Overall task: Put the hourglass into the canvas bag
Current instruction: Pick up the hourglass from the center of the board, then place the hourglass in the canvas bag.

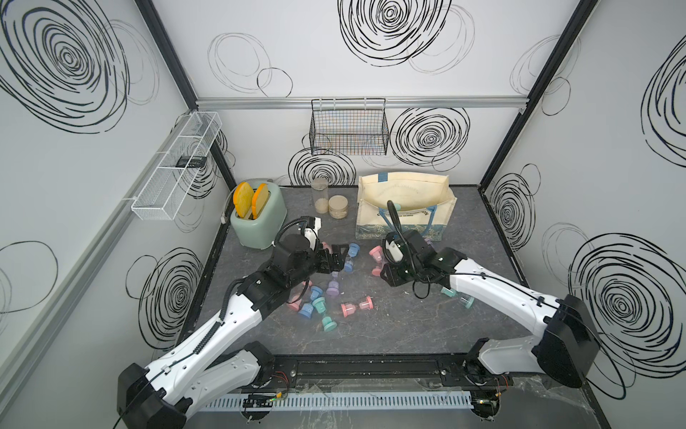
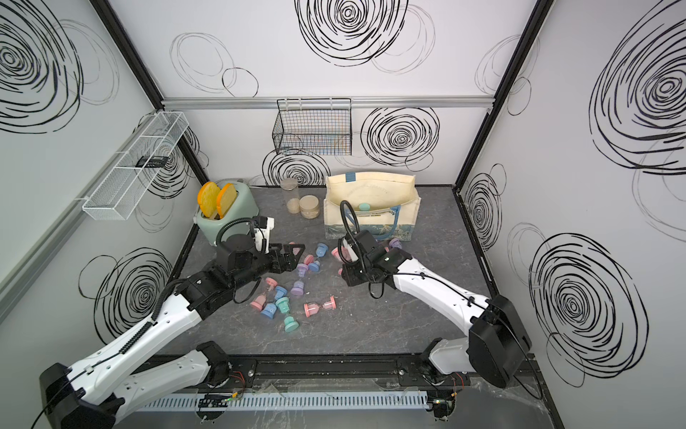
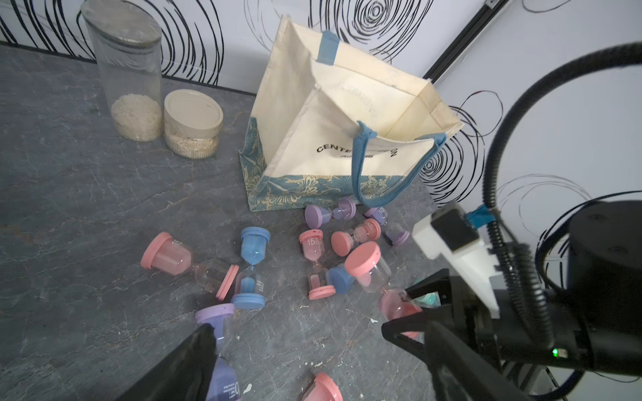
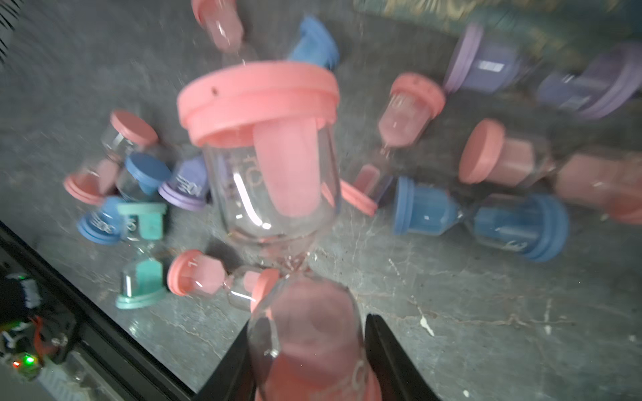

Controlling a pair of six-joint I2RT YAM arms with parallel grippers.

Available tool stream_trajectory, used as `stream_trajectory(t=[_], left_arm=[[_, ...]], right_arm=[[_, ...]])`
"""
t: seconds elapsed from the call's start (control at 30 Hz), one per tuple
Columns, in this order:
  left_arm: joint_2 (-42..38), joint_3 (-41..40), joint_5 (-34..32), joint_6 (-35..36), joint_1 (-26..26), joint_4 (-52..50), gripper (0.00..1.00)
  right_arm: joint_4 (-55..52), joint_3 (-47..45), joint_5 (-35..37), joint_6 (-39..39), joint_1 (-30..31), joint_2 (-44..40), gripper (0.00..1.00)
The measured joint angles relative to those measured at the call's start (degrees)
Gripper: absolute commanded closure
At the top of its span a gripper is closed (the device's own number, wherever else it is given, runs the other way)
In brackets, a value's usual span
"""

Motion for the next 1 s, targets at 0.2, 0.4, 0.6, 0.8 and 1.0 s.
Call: stream_trajectory(t=[0.2, 0.4, 0.6, 0.8, 1.0], left_arm=[[2.6, 4.5, 0.8, 0.0, 0.1, 1.3, 0.04], [7.6, 8.0, 2.1, 0.0, 0.1, 3.8, 0.04], [13.4, 11.5, 3.2, 0.0, -0.6, 6.5, 0.04], [18.8, 14.2, 4.3, 0.0, -1.3, 8.5, 0.04], [23.7, 15.8, 5.4, 0.0, -1.6, 9.9, 0.04]], right_arm=[[0.4, 8.6, 0.3, -2.2, -6.2, -2.8, 0.63], [1.7, 18.9, 0.5, -3.7, -13.9, 2.1, 0.65], [2.6, 27.0, 1.5, -4.7, -18.3, 11.7, 0.66], [2.6, 31.6, 2.2, -5.3, -20.7, 19.3, 0.67], [2.5, 36.0, 3.1, -6.0, -21.6, 25.4, 0.67]])
